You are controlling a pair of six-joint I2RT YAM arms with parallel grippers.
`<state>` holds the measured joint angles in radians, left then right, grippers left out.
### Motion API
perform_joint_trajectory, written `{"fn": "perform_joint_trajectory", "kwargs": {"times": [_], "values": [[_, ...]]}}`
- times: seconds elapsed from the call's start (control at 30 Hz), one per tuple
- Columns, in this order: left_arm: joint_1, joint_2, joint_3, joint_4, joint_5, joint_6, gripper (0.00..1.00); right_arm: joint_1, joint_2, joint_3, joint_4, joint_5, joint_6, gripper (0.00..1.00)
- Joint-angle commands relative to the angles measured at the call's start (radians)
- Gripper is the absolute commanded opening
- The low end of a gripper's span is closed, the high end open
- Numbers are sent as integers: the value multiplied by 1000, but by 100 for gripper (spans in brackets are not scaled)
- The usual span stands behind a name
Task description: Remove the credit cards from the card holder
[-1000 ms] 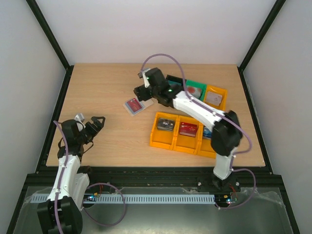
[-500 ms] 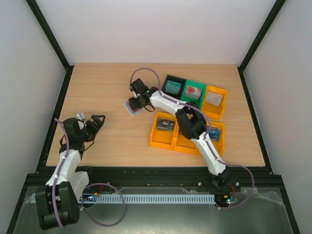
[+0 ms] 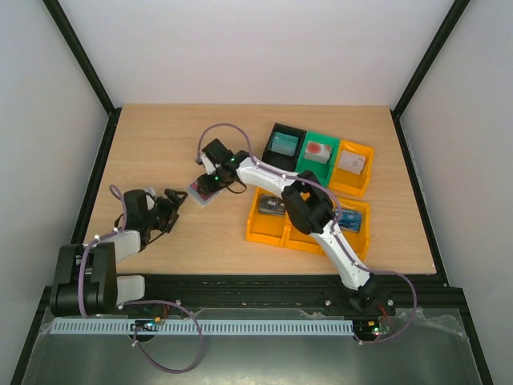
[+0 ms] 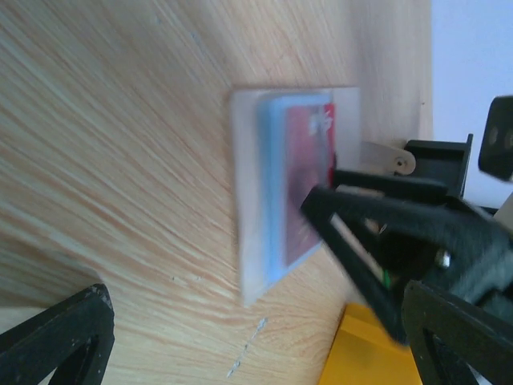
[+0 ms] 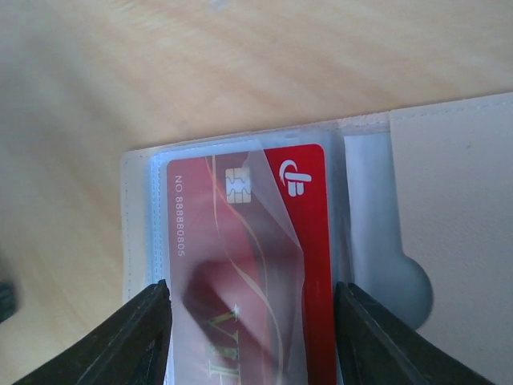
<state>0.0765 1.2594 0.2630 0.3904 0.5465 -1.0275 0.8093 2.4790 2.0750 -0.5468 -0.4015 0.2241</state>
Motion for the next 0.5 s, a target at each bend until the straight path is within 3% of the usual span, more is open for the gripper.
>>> {"fn": "perform_joint_trajectory", "kwargs": {"times": [0.0,0.27,0.47], "values": [[-19,31,-9,94,-46,-20,99,69,1,-71,-18,-197,57,53],[-16,11,-61,134,-90,8,99,69,-34,-99,81,-383,123,50],[3,2,-70,220,-74,11,82,70,-14,-113,107,-509,162,42]]}}
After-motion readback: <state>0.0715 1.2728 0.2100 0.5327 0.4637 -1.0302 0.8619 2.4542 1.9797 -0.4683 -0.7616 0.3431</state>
